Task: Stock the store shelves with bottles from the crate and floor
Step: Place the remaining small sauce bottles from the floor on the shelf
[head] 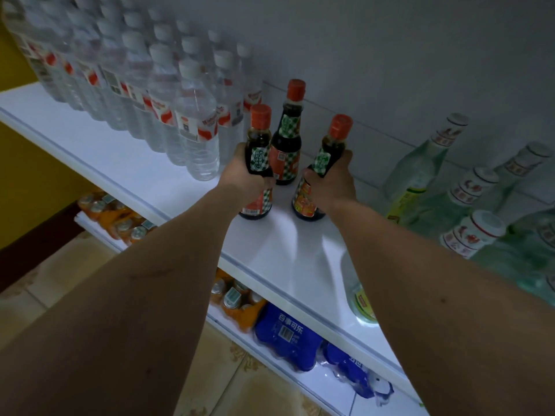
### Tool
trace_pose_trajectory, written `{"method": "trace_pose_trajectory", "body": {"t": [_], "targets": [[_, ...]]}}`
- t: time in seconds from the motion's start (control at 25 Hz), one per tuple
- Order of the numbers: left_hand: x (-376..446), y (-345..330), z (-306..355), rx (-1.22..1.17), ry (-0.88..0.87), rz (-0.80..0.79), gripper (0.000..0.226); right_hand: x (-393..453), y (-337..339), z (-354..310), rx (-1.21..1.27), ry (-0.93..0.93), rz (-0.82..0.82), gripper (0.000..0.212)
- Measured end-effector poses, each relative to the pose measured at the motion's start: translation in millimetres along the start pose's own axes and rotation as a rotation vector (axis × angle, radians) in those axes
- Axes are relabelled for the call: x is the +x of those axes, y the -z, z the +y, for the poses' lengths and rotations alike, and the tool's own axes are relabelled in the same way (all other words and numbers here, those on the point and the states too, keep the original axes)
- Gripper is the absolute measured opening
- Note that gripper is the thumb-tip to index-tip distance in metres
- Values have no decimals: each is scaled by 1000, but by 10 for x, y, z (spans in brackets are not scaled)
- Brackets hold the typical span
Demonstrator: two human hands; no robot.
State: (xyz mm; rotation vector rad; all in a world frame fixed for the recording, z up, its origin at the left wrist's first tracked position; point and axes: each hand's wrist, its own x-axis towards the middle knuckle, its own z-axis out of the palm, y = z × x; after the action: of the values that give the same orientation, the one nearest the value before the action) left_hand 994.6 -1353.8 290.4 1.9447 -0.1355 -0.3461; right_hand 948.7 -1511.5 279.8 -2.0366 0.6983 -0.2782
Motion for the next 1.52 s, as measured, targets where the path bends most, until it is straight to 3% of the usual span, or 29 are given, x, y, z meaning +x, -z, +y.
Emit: {"method": "trace_pose_trajectory", "body": {"t": [0.2,0.48,0.72,0.84,0.92,1.0,1.04,1.12,1.28,1.4,1.52], "targets": [[106,108,25,-10,56,-117,76,333,-48,2,33,-75,-8,94],[221,213,-54,-28,111,-219,82,680,-43,-33,116,-189,-12,90],[177,151,-58,-52,90,-148,82,623,-87,-51,81,-208,57,88],[9,186,-202,-73,50,-96,89,254,-156,-82,98,-345,69,104],[-225,270,-408,-108,40,-33,90,-196,-279,-85,147,-227,239,90],[-598,380,-705,-166,-25,121,68,-851,-474,-29,307,2,472,51],[-835,421,-881,-161,-62,236,52,-1227,-580,24,408,75,501,37],[-1362,471,-1290,-125,-39,430,29,-1926,-798,195,534,117,375,20],[-2352,526,-2273,-163,362,591,18,-2786,-1305,807,336,-10,-136,13],[-2947,477,-2986,-79,622,500,21,-3109,-1670,1419,16,-192,-628,14],[-3406,363,-3581,-28,897,306,34,-3483,-1994,1989,-303,-416,-997,18]]}}
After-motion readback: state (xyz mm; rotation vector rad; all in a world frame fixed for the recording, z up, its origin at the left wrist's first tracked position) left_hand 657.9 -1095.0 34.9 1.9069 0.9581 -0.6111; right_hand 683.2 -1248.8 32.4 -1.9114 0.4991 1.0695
